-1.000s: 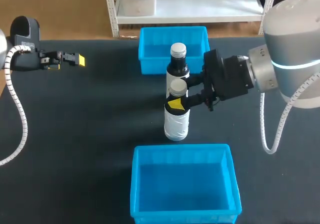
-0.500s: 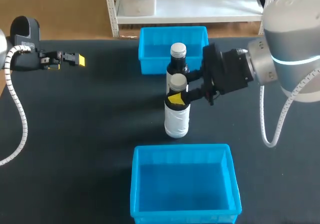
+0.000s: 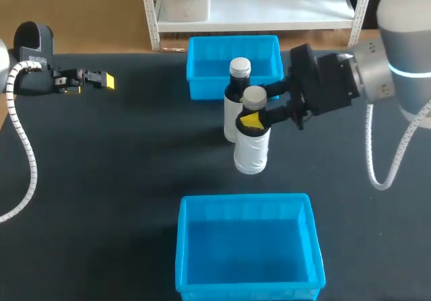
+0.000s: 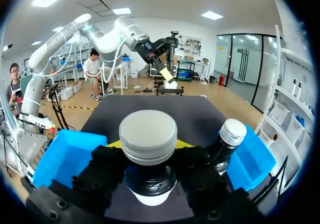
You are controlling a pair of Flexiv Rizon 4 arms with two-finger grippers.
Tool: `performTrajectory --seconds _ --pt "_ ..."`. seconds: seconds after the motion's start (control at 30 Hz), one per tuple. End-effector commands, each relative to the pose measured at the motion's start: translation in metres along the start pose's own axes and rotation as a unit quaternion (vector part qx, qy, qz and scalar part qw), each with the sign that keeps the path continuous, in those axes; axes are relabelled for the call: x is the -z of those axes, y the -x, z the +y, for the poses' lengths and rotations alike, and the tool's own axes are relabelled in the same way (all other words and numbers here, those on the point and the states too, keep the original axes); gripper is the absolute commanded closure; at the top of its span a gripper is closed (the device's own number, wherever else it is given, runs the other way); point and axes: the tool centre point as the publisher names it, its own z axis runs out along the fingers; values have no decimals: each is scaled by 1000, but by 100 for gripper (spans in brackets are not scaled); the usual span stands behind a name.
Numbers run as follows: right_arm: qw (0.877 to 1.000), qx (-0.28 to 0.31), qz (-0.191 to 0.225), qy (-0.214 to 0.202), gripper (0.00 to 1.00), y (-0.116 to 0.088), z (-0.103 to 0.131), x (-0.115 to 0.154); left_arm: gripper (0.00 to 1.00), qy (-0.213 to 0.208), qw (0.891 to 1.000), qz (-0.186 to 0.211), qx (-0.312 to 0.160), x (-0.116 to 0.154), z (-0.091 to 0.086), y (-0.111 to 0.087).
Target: Pick up the bottle, and place it in the far bin if it is heavy, or in the near bin if it is light.
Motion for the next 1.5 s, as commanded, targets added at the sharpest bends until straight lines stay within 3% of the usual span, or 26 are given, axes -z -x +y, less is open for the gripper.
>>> performTrajectory --seconds 0.03,0.73,1.17,1.5 --pt "1000 -2 3 -8 100 3 2 26 0 0 1000 0 0 0 0 0" --pt "999 -21 13 -41 100 -9 -44 108 0 0 1000 0 0 0 0 0" --pt "998 -23 34 -45 100 -6 -103 144 0 0 1000 0 0 0 0 0" --pt "998 -10 29 -47 100 12 -150 150 0 0 1000 0 0 0 0 0"
